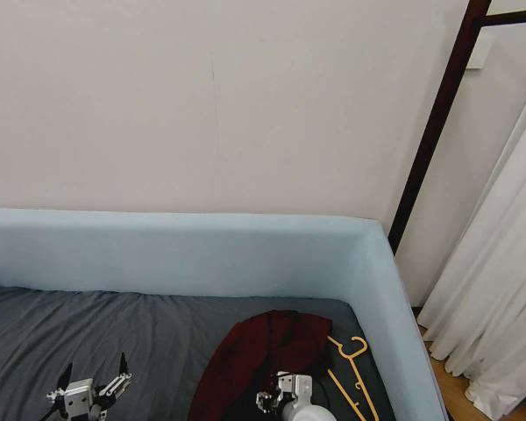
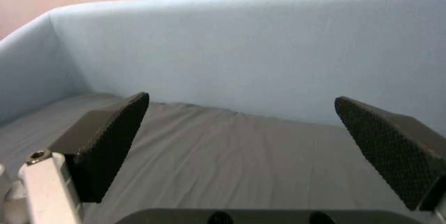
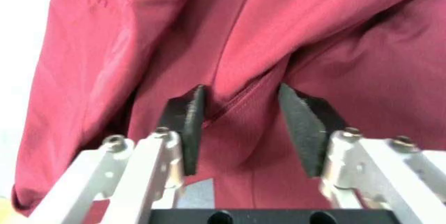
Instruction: Pick up the clothes from the sofa and hang them on the clothes hanger.
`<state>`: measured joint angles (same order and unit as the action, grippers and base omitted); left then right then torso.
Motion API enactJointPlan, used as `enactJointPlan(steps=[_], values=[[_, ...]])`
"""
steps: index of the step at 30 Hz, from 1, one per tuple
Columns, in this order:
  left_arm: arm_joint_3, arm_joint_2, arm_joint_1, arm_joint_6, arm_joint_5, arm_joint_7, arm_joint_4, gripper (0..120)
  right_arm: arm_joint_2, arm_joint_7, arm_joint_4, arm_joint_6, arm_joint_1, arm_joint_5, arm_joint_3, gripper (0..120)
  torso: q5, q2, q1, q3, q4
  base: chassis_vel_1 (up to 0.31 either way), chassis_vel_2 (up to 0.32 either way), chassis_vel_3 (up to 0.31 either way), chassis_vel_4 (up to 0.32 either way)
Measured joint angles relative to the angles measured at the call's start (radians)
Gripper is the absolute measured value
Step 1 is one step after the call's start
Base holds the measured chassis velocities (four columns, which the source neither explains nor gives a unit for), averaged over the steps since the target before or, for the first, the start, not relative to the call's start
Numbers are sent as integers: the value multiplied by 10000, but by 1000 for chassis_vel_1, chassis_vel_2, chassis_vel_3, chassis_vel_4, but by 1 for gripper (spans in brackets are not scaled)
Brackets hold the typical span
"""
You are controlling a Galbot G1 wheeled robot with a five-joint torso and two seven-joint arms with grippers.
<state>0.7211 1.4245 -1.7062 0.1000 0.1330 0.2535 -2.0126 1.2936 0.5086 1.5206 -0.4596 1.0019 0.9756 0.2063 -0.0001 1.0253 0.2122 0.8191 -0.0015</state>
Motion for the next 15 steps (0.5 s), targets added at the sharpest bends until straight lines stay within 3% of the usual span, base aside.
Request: enactJointPlan(steps=[1, 9, 15], values=[[0, 0, 0, 0, 0, 0, 0, 100, 0, 0, 0, 0, 0, 0, 0, 39, 0, 0, 0, 0, 0, 0, 0, 0, 0], [15, 23, 25, 52, -5, 31, 102, 100, -34, -737, -200, 365, -30, -557, 117, 5, 1, 0, 0, 0, 0, 0, 0, 0, 0], [32, 23, 82, 61, 0, 51, 174, 100, -347, -1285, -119, 1067, -127, -912, 280, 0, 1, 0, 0, 0, 0, 0, 0, 0, 0]])
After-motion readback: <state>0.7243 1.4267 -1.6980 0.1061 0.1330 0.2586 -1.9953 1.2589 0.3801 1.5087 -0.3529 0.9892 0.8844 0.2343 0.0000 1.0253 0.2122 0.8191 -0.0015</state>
